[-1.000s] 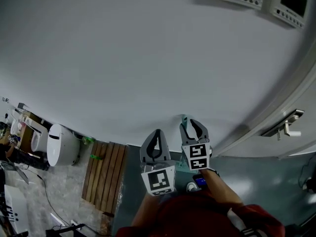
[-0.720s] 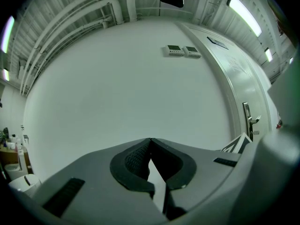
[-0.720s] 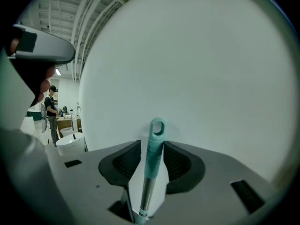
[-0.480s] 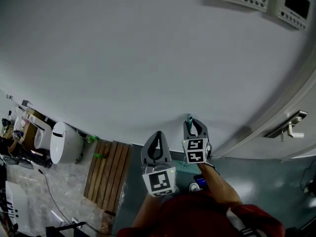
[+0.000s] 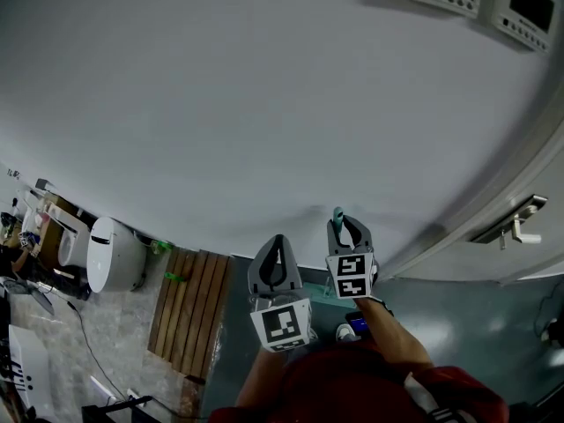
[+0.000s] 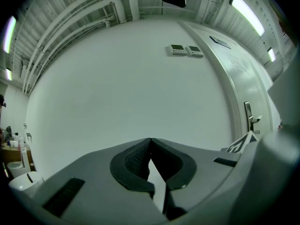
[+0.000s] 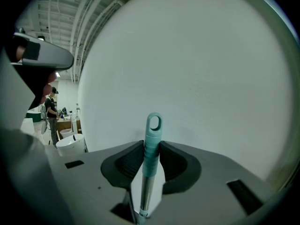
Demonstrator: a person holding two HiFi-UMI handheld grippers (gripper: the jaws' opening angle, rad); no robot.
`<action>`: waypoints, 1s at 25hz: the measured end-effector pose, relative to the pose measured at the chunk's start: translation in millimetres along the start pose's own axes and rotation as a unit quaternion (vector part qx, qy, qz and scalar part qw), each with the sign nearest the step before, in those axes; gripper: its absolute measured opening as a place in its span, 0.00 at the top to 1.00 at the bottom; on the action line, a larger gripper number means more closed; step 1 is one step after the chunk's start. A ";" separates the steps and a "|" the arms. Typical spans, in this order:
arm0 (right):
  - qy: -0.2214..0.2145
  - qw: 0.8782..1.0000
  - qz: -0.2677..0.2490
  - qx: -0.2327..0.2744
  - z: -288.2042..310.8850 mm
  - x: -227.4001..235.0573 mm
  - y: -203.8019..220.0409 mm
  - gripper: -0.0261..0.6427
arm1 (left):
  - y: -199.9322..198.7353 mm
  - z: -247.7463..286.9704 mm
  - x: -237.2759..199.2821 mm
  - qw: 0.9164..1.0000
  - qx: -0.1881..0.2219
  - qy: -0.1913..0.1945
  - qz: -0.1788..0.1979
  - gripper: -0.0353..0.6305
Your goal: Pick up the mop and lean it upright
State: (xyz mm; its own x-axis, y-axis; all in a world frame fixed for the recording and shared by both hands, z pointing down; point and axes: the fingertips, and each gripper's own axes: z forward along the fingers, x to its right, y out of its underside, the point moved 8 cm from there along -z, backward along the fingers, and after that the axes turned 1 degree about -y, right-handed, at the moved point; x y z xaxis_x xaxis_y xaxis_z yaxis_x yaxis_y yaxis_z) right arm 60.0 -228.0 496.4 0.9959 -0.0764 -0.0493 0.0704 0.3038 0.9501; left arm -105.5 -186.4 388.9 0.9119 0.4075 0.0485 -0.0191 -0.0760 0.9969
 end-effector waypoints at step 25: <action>-0.053 0.997 -0.029 0.040 -63.6 -18.4 16.8 0.79 | 11.3 10.3 -1.8 1.000 -0.004 0.006 -0.005 0.93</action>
State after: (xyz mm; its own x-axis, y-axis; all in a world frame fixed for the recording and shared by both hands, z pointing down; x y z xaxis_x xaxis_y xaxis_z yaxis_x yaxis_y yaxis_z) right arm 46.5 -161.0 493.7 0.9784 -0.1924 -0.0761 0.1186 0.2201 0.9682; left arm -103.2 -197.4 399.4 0.9067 0.4199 0.0395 -0.0138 -0.0640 0.9979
